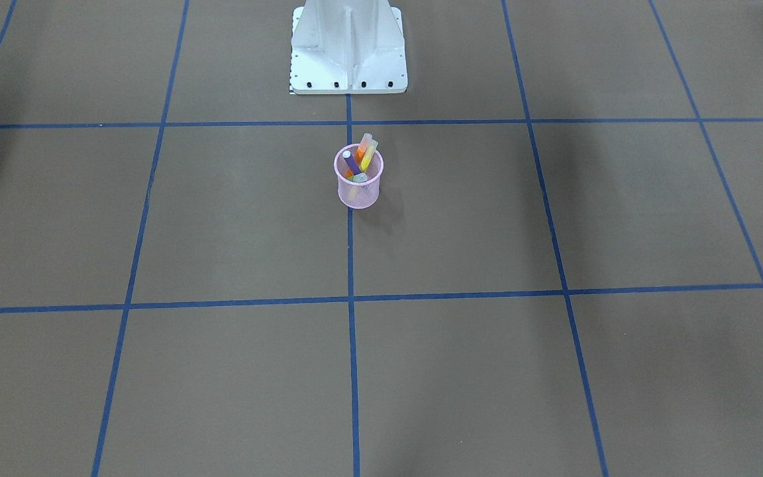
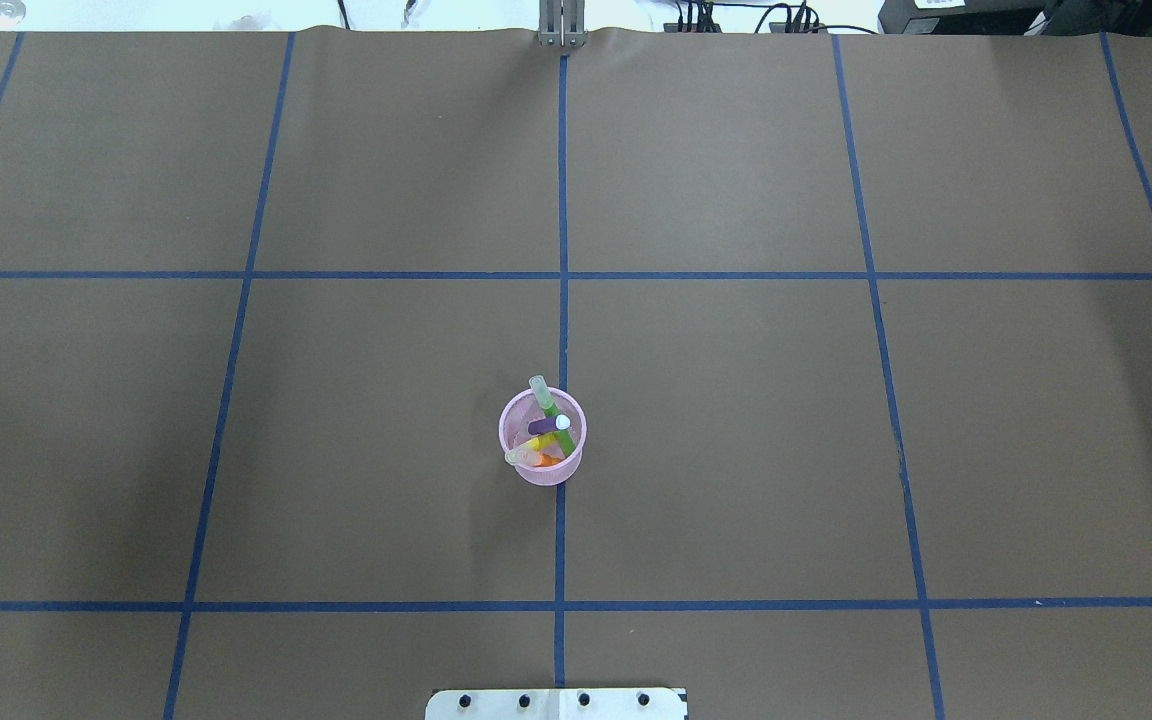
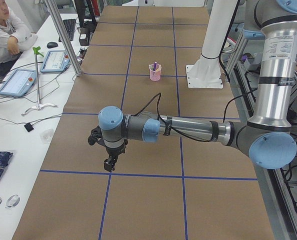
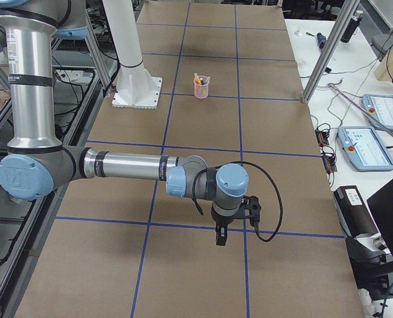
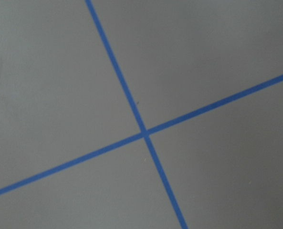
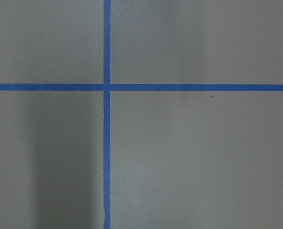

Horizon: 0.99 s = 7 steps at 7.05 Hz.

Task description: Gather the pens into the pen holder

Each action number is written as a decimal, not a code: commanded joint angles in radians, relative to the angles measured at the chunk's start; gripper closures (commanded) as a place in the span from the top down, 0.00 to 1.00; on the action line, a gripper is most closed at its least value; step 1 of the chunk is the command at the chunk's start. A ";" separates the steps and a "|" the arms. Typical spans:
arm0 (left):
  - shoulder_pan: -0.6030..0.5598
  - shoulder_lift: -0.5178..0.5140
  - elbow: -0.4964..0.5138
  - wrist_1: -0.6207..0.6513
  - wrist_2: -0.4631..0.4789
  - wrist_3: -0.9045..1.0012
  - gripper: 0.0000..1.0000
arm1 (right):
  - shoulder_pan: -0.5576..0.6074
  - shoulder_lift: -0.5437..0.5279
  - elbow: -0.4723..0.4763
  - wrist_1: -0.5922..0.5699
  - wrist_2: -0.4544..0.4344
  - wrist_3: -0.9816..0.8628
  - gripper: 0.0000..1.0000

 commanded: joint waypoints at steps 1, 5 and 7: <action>-0.015 0.036 -0.004 0.006 0.001 -0.048 1.00 | 0.000 0.001 0.004 0.002 0.000 0.001 1.00; -0.019 0.068 -0.002 -0.085 -0.004 -0.061 1.00 | 0.000 0.005 0.005 0.002 0.000 0.001 1.00; -0.016 0.104 0.024 -0.117 -0.005 -0.071 1.00 | 0.000 0.007 0.007 0.002 0.000 0.001 1.00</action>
